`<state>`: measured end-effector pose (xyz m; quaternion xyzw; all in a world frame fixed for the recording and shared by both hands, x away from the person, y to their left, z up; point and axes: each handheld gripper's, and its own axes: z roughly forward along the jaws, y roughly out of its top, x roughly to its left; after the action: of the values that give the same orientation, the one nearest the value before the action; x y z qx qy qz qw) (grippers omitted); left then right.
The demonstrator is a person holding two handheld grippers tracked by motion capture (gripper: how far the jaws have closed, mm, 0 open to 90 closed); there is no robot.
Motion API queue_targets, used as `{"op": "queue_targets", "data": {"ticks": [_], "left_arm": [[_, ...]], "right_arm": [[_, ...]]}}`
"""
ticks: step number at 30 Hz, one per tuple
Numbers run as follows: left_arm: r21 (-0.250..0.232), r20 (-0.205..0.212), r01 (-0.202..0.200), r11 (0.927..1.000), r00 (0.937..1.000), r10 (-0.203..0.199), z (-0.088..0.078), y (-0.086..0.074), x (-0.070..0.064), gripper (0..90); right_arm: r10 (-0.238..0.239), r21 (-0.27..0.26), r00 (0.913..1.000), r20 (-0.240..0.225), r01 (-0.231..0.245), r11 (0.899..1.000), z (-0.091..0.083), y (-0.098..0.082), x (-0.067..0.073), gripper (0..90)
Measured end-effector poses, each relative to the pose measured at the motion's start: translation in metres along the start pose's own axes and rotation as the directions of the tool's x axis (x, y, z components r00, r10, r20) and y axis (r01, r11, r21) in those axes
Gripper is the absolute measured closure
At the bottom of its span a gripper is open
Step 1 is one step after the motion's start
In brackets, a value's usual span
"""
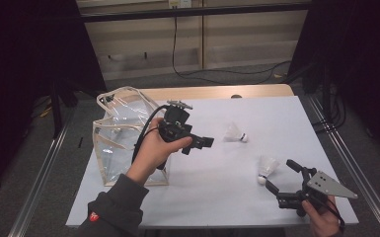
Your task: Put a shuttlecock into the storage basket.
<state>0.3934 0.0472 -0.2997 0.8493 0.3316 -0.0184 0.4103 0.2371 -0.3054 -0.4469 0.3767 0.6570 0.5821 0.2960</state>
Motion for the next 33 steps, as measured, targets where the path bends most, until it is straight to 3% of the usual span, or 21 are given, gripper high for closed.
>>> {"op": "queue_targets", "data": {"ticks": [33], "left_arm": [[0.025, 0.021, -0.003, 0.9997, 0.9998, 0.003, 0.031, -0.026, -0.002, 6.0]], "right_arm": [[-0.001, 0.000, 1.0000, 0.000, 0.001, 1.000, -0.001, 0.000, 0.000, 0.1]]}}
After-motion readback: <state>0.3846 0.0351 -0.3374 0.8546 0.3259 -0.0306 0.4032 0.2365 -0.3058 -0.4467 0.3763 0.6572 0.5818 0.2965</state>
